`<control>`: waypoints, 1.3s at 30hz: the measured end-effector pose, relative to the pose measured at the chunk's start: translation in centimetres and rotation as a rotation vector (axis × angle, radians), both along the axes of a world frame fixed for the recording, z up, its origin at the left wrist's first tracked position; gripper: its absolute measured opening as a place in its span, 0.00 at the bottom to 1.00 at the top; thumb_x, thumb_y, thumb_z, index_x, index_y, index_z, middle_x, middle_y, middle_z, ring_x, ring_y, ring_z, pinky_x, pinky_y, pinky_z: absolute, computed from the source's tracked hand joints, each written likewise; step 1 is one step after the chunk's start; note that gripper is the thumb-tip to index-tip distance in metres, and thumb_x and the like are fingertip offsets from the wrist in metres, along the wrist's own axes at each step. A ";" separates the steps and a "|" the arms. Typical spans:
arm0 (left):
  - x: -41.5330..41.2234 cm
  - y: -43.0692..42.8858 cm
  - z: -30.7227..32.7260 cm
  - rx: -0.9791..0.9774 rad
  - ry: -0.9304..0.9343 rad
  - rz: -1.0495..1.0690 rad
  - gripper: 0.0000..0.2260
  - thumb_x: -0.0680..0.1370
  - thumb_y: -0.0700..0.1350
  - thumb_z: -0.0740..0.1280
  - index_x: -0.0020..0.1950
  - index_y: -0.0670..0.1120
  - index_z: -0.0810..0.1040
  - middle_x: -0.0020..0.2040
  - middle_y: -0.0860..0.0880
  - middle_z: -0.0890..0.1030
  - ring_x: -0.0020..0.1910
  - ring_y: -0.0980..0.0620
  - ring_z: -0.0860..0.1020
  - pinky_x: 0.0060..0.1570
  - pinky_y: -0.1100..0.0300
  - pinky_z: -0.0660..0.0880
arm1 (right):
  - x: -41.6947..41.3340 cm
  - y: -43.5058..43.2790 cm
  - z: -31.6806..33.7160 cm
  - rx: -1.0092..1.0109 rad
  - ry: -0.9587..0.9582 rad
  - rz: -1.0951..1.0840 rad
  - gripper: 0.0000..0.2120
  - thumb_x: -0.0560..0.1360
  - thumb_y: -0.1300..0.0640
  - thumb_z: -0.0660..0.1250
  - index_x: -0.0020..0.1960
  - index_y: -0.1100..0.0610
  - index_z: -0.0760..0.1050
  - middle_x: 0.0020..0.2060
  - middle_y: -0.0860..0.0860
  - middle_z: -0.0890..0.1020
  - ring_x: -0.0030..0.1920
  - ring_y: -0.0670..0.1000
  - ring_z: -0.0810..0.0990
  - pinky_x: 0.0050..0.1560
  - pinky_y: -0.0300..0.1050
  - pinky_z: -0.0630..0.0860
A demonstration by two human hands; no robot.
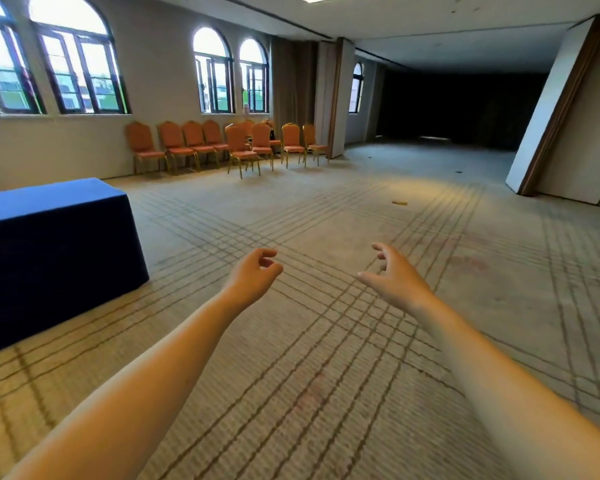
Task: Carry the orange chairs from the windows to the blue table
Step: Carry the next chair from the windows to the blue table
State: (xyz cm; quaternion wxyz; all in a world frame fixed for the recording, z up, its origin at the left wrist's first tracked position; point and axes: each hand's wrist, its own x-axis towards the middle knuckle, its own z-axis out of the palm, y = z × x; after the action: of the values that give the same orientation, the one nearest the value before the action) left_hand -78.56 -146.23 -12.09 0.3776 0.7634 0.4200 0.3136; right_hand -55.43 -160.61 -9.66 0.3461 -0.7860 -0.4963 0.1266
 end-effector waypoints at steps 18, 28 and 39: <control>27.2 40.5 0.2 0.003 0.037 0.060 0.16 0.76 0.55 0.66 0.63 0.54 0.73 0.51 0.56 0.79 0.42 0.56 0.80 0.39 0.60 0.75 | 28.1 42.3 -1.4 0.007 -0.009 0.094 0.35 0.74 0.45 0.71 0.76 0.48 0.59 0.73 0.52 0.66 0.69 0.54 0.70 0.61 0.50 0.72; 46.7 62.6 0.9 -0.034 0.072 0.100 0.17 0.78 0.51 0.66 0.66 0.48 0.72 0.55 0.49 0.79 0.50 0.51 0.79 0.56 0.50 0.76 | 48.0 66.5 -0.4 0.011 0.015 0.201 0.35 0.75 0.48 0.70 0.77 0.50 0.59 0.74 0.54 0.65 0.70 0.55 0.69 0.64 0.53 0.72; 61.4 85.7 0.7 -0.087 0.084 0.149 0.19 0.79 0.52 0.65 0.68 0.46 0.72 0.57 0.48 0.79 0.54 0.49 0.78 0.61 0.47 0.73 | 65.2 92.0 0.2 -0.005 -0.057 0.231 0.36 0.73 0.46 0.70 0.76 0.48 0.59 0.72 0.53 0.66 0.67 0.54 0.71 0.58 0.50 0.73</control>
State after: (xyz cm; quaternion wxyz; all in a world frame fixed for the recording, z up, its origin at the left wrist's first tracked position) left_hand -17.19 -60.58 -11.35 0.3681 0.7254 0.5040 0.2901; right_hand 9.81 -68.61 -9.50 0.3129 -0.7279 -0.5927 0.1446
